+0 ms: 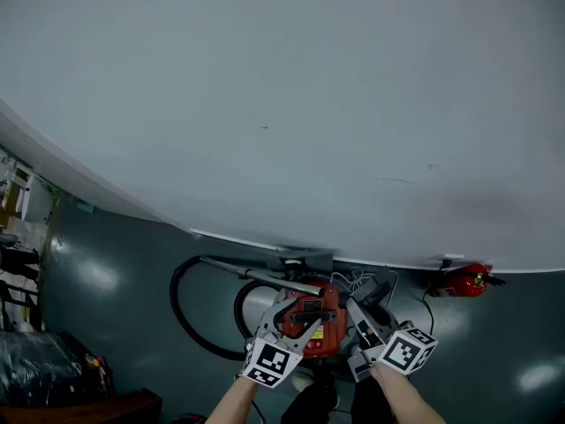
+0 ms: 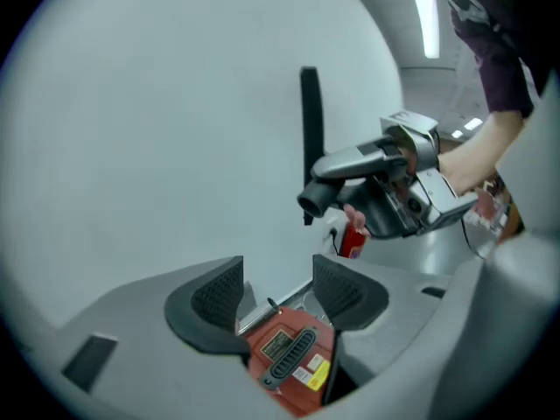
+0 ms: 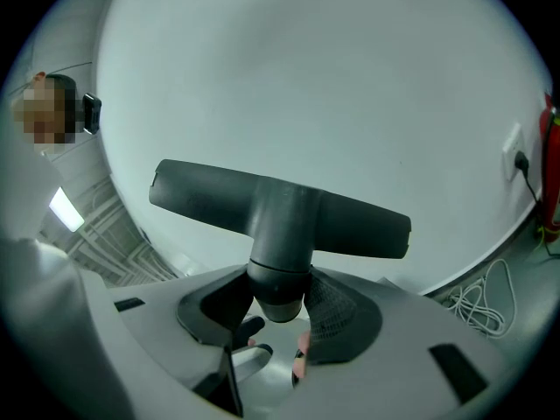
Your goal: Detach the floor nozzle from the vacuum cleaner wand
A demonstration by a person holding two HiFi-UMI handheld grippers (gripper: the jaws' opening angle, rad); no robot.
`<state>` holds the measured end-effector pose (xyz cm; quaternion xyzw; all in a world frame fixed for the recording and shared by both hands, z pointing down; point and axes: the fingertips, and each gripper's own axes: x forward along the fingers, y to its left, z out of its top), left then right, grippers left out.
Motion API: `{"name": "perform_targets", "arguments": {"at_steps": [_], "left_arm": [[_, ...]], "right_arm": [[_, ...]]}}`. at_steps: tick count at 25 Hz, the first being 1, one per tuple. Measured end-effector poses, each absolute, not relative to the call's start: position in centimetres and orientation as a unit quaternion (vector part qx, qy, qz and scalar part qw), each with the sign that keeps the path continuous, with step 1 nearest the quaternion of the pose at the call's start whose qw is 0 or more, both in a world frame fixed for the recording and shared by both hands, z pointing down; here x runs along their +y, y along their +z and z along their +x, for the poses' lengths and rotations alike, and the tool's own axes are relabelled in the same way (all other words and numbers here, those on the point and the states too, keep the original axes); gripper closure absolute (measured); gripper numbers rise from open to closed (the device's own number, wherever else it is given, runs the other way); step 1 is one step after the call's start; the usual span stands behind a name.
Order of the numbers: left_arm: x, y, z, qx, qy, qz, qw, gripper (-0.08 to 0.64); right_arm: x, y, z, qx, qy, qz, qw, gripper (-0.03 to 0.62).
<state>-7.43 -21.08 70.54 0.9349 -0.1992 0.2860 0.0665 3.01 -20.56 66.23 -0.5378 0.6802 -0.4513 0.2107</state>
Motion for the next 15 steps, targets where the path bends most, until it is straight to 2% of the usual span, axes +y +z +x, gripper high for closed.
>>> {"name": "perform_targets", "arguments": {"at_steps": [3,9,15], "left_arm": [[-20.6,64.4,-8.8,-0.271,0.232,0.928,0.108,0.352],[-19.2,54.7,-10.3,-0.360,0.159,0.908,0.143,0.470],[-17.2,46.4,-11.1,-0.419,0.107,0.890,0.144,0.506]], "right_arm": [[-19.6,61.8,2.8,0.697,-0.449,-0.522,0.200,0.405],[-18.5,53.9,2.5,0.735,-0.429,-0.489,0.191,0.403],[-17.1,46.6,1.3,0.772,-0.407,-0.451,0.188,0.403]]}}
